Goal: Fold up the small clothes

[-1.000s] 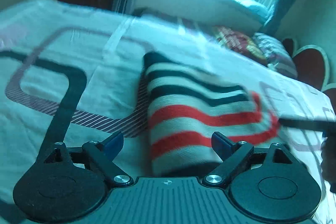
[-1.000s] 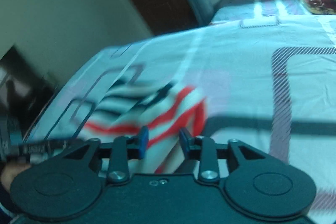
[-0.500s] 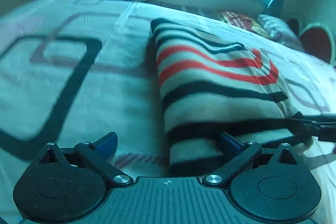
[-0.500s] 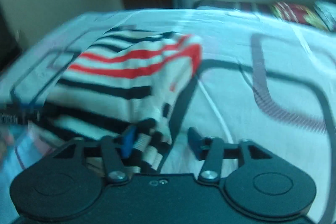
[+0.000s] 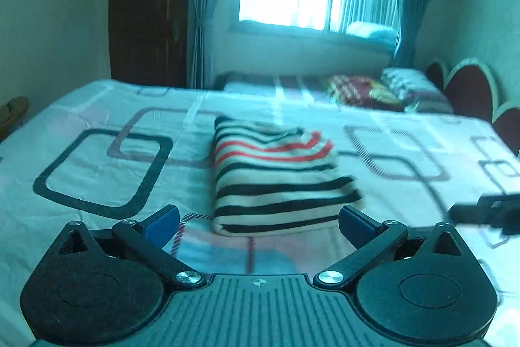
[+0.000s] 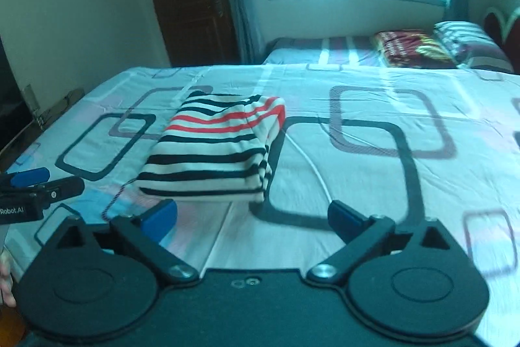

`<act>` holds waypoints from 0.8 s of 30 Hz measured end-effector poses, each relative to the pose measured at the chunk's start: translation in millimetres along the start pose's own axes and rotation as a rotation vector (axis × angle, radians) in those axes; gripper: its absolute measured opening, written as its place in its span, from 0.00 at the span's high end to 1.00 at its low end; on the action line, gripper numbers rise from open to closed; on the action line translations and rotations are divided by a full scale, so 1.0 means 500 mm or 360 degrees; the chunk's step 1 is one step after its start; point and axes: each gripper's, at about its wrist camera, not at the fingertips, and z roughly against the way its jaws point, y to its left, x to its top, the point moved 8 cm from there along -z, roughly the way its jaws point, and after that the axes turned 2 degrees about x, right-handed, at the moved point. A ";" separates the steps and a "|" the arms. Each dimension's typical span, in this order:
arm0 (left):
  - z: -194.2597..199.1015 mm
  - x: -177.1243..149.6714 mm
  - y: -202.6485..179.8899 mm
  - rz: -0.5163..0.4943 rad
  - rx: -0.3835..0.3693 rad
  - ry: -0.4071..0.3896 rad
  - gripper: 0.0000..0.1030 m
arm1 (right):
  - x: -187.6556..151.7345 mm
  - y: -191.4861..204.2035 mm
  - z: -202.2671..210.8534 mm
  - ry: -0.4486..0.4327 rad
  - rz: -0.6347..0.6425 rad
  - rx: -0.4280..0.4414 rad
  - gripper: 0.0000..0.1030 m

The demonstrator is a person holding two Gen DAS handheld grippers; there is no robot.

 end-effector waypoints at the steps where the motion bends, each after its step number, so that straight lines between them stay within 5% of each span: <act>1: 0.021 0.003 -0.010 -0.0025 0.0003 -0.0019 0.00 | -0.008 0.006 0.021 -0.0020 0.0000 -0.0029 0.04; 9: 0.114 0.015 -0.039 -0.0011 -0.0045 -0.0041 0.00 | -0.020 0.034 0.095 -0.0105 0.0084 -0.0122 0.04; 24: 0.138 0.014 -0.050 0.0017 -0.0058 -0.0050 0.00 | 0.004 0.052 0.125 -0.0159 0.0132 -0.0101 0.04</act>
